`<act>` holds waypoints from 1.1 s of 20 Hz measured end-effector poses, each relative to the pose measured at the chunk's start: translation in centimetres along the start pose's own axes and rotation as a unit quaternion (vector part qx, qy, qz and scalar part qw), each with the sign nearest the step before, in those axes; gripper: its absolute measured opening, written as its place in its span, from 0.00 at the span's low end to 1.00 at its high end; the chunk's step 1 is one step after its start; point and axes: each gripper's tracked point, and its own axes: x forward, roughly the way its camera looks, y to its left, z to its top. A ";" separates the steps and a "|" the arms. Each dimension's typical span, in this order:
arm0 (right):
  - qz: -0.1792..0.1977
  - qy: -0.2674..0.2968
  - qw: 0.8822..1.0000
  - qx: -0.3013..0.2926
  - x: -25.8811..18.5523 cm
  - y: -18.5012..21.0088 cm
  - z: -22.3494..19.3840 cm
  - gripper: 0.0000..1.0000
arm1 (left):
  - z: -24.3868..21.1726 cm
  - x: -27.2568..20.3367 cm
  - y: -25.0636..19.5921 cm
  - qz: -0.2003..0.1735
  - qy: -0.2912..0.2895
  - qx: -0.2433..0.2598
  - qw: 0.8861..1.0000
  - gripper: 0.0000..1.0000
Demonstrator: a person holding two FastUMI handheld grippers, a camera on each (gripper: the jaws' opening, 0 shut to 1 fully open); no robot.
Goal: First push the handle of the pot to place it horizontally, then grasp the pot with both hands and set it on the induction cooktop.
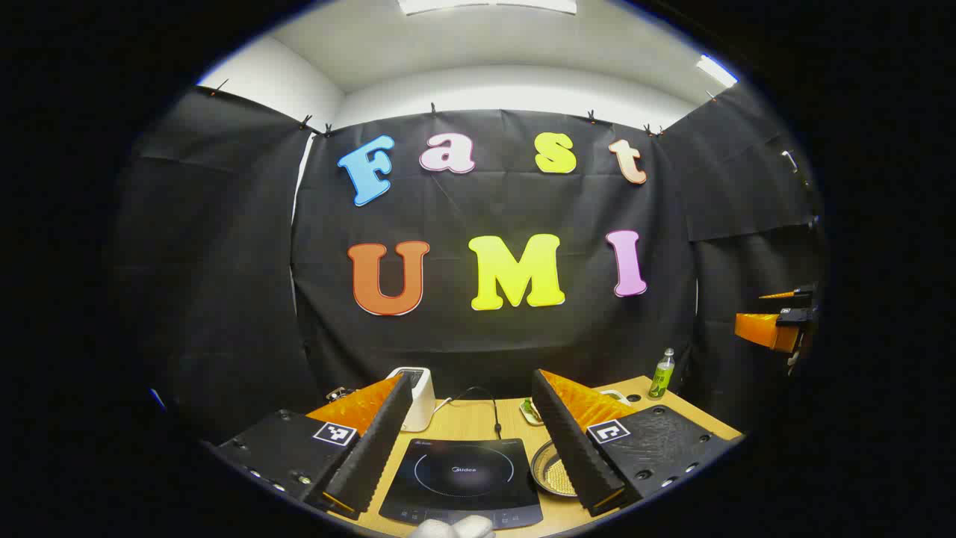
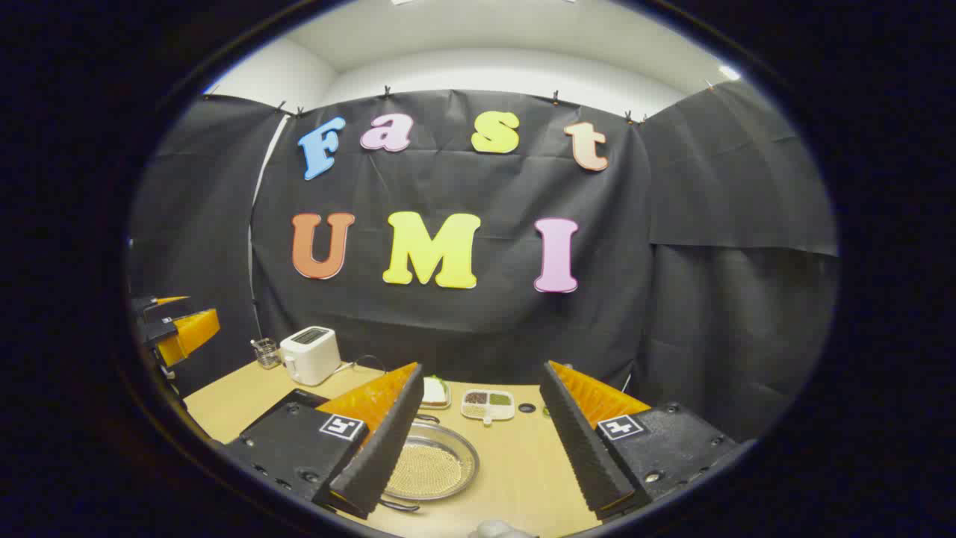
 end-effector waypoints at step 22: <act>0.112 0.122 0.986 -0.010 5.2 10.7 -7.8 0.82 | -3.2 -2.1 2.9 0.032 0.016 -0.009 0.999 0.96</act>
